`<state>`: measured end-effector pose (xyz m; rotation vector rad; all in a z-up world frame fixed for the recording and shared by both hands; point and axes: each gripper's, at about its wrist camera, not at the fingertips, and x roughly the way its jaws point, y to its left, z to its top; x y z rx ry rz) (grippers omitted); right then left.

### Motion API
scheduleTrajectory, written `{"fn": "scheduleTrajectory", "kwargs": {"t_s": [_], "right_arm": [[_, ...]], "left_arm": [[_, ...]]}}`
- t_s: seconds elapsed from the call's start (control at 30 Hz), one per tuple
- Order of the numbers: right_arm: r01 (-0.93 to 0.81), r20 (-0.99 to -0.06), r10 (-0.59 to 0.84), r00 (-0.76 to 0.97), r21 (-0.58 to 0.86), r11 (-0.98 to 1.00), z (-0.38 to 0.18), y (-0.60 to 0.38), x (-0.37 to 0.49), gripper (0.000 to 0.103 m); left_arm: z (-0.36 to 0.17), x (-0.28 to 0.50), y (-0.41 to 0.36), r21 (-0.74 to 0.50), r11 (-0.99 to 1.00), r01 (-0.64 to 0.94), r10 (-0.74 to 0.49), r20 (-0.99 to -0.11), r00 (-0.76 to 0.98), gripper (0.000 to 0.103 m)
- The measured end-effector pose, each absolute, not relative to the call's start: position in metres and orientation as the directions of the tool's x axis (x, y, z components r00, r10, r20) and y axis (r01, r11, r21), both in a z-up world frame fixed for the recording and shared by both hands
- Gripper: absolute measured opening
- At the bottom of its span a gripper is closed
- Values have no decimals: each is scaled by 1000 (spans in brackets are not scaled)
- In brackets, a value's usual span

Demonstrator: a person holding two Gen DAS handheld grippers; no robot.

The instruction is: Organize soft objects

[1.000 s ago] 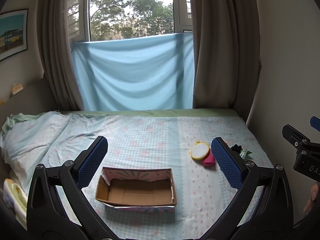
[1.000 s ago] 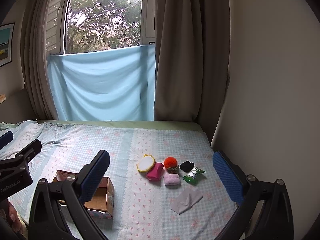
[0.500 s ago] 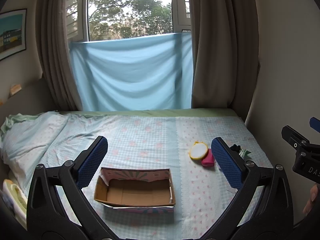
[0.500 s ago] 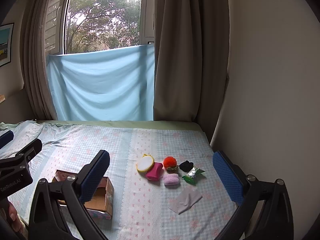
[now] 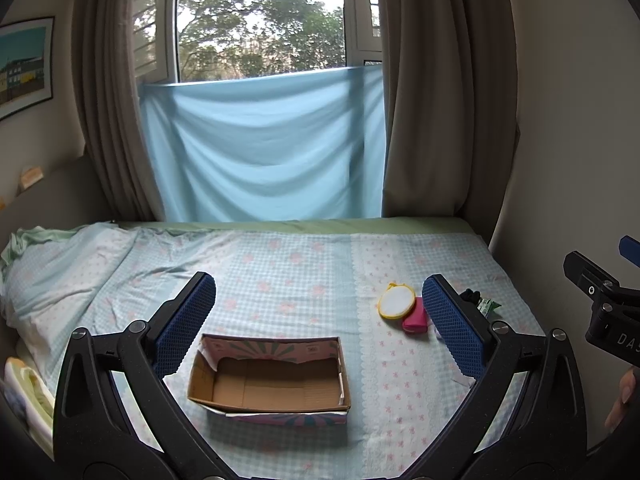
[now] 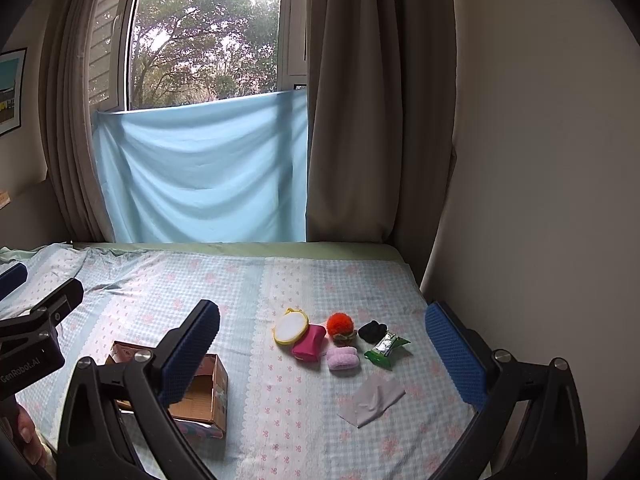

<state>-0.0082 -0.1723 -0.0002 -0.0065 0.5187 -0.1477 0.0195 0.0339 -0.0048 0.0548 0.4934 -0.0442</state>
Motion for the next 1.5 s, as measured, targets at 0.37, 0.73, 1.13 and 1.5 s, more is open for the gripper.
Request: {"fn": "scheduleTrajectory", "kwargs": {"t_s": [0.37, 0.73, 1.13, 1.5], "right_arm": [[144, -491, -143, 859, -37, 989, -4, -171, -10, 103], [144, -491, -144, 859, -38, 989, -4, -170, -10, 103], [237, -531, -210, 821, -17, 971, -17, -170, 4, 103], [380, -644, -276, 714, 25, 925, -80, -192, 52, 103]], "left_arm": [[-4, 18, 35, 42, 997, 59, -32, -472, 881, 103], [-4, 18, 35, 40, 997, 61, -35, -472, 881, 103], [-9, 54, 46, 47, 989, 142, -95, -536, 839, 103], [-67, 181, 25, -55, 928, 368, -294, -715, 634, 102]]}}
